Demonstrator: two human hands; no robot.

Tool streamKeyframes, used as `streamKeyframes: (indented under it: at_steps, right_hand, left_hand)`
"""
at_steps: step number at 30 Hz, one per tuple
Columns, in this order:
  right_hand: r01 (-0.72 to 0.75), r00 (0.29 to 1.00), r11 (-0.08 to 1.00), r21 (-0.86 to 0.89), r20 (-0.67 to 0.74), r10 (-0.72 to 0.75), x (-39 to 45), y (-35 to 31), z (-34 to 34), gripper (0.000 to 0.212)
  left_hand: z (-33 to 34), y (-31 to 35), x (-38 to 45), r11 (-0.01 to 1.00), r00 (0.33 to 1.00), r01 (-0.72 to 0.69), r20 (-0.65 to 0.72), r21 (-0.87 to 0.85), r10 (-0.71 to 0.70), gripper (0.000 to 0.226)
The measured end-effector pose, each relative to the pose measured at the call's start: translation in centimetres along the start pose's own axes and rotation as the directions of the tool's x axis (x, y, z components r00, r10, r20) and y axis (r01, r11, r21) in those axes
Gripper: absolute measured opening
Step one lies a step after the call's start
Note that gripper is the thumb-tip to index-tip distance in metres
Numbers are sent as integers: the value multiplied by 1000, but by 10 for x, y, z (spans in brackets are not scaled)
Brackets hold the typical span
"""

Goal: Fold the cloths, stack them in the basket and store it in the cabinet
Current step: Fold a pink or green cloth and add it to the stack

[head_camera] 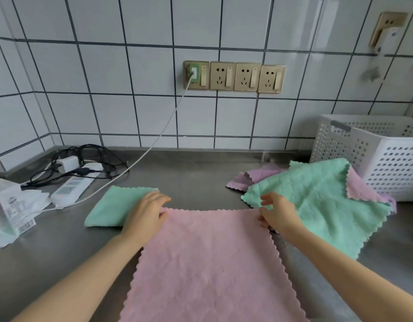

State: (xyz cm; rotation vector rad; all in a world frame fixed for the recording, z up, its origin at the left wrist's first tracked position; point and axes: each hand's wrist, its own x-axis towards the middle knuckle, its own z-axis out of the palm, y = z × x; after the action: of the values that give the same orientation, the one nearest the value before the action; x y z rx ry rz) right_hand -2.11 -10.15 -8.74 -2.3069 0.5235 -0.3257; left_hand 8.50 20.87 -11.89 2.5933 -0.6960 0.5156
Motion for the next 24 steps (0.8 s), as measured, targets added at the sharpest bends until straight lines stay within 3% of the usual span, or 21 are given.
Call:
streamKeyframes:
  at_steps: [2, 5, 9, 15, 18, 22, 24]
  right_hand:
    - [147, 988, 973, -180, -14, -152, -3, 3, 3, 35]
    - [367, 930, 878, -308, 94, -356, -12, 10, 11, 31]
    - [481, 877, 765, -429, 226, -425, -23, 12, 20, 28]
    - [531, 848, 738, -417, 261, -462, -36, 7, 8, 30]
    - [653, 757, 664, -364, 269, -596, -63, 4, -4, 23]
    - [768, 637, 588, -253, 391, -664, -118, 9, -21, 16]
    - [770, 623, 608, -193, 428, -654, -146, 12, -28, 20]
  left_hand:
    - [2, -8, 5, 1000, 997, -27, 70, 15, 26, 32]
    - [2, -15, 4, 996, 987, 71, 152, -63, -61, 22]
    - [-1, -21, 3, 996, 989, 71, 132, -58, -63, 23]
    - [-12, -34, 5, 996, 981, 90, 168, 22, -93, 31]
    - [-20, -16, -11, 995, 990, -15, 136, -97, 28, 35]
    - [-38, 30, -61, 948, 941, -120, 272, -296, 204, 40]
    - [-51, 54, -93, 932, 879, -152, 386, -330, 280, 67]
